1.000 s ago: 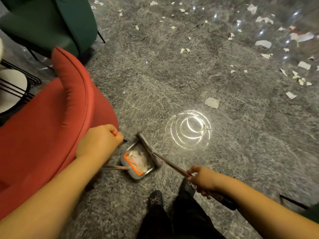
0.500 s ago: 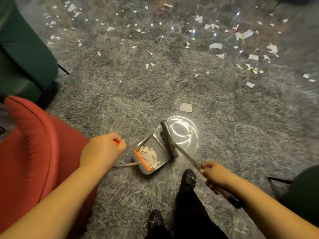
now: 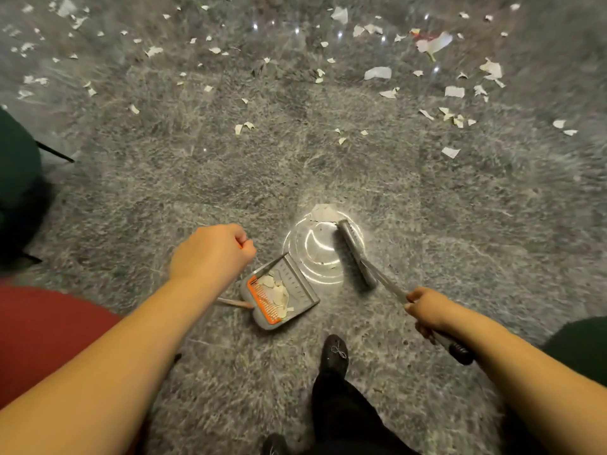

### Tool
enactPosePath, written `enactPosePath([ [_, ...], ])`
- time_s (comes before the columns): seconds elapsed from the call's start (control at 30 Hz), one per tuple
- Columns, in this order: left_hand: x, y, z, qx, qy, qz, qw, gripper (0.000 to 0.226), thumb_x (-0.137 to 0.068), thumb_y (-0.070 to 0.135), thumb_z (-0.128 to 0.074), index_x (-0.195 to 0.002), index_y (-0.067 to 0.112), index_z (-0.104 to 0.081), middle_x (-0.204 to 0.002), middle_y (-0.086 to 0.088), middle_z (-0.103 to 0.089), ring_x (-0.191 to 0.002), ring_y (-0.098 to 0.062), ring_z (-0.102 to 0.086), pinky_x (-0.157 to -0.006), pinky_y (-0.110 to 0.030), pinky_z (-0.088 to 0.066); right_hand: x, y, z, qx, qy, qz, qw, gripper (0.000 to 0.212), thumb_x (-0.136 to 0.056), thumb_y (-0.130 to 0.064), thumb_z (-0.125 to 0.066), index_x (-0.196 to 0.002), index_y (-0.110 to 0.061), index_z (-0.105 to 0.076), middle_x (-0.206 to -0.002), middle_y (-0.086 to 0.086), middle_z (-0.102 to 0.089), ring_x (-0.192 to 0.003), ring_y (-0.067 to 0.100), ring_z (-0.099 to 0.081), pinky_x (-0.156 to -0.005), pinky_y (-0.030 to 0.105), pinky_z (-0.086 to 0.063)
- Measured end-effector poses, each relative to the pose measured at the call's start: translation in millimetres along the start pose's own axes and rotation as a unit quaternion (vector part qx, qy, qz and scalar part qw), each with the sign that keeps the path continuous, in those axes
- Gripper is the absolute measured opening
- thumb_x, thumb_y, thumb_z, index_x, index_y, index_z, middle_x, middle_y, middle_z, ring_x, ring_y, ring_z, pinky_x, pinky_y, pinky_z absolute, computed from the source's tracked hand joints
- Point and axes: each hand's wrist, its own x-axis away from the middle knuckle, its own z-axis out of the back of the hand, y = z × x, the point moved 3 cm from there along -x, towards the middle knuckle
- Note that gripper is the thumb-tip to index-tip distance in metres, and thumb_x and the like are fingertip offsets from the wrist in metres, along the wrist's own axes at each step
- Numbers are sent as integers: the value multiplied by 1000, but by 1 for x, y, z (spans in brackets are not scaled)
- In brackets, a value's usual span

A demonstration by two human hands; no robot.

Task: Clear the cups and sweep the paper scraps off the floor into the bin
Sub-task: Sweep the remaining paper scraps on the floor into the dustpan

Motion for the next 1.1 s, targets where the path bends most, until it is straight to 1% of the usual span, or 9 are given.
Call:
enactPosePath([
  [0.17, -37, 24, 6, -21, -10, 16, 1000, 16, -89, 39, -55, -82, 27, -64, -77, 4, -59, -72, -24, -51, -64, -29, -40, -33, -19, 12, 159, -32, 10, 987, 27, -83, -3, -63, -108, -10, -55, -78, 8, -55, -76, 30, -62, -67, 35, -54],
  [0.23, -46, 23, 9, -27, -6, 26, 999, 16, -89, 40, -56, -84, 28, -65, -78, 4, -55, -73, -24, -49, -67, -29, -40, -34, -32, 7, 180, -49, 31, 982, 25, -86, -5, -61, -109, -12, -53, -86, 7, -55, -75, 29, -62, -55, 28, -49],
  [0.33, -53, 20, 11, -29, -8, 27, 999, 17, -89, 43, -57, -83, 30, -66, -76, 3, -54, -73, -25, -48, -66, -29, -39, -33, -44, -7, 143, -82, 43, 985, 22, -88, -1, -49, -108, -11, -52, -72, 5, -54, -56, 23, -58, -36, 22, -39],
  [0.5, -55, 25, 10, -37, -6, 21, 999, 15, -90, 42, -54, -82, 33, -64, -72, 5, -55, -73, -26, -54, -65, -29, -41, -25, -60, -15, 24, -137, 48, 989, 22, -98, -14, -44, -120, -15, -45, -54, 7, -48, -39, 18, -45, -33, 21, -37],
  [0.6, -56, 20, 12, -39, -7, 15, 999, 16, -91, 42, -54, -83, 31, -64, -61, 10, -47, -67, -24, -50, -62, -29, -39, -15, -66, -15, -36, -155, 41, 986, 24, -99, -15, -45, -123, -18, -42, -53, 9, -46, -31, 13, -41, -32, 19, -36],
  [0.77, -58, 6, 19, -19, -17, 11, 1000, 18, -90, 42, -56, -84, 27, -65, -60, 11, -48, -64, -22, -48, -57, -29, -36, -2, -79, -19, -66, -139, 41, 987, 17, -99, -15, -44, -115, -21, -42, -54, 8, -45, -29, 11, -40, -32, 18, -34],
  [0.9, -69, -6, 29, -9, -13, 9, 1000, 16, -89, 43, -57, -81, 30, -65, -72, 4, -58, -71, -23, -49, -64, -29, -39, 2, -90, -5, -108, -117, 29, 987, 18, -99, -14, -43, -117, -18, -43, -50, 8, -44, -28, 12, -39, -33, 18, -34],
  [1.0, -81, -14, 34, 2, -26, 13, 1000, 21, -87, 45, -58, -71, 32, -59, -71, 4, -60, -70, -24, -51, -63, -29, -41, 5, -98, 10, -133, -87, 24, 987, 19, -99, -14, -44, -117, -19, -46, -50, 8, -45, -29, 13, -39, -35, 18, -34],
  [1.1, -95, -13, 43, 2, -22, 6, 1000, 20, -87, 44, -58, -73, 31, -60, -72, 4, -62, -71, -24, -51, -64, -29, -40, 0, -107, 23, -162, -53, 18, 985, 21, -99, -15, -44, -121, -18, -45, -55, 10, -46, -32, 14, -40, -35, 17, -34],
])
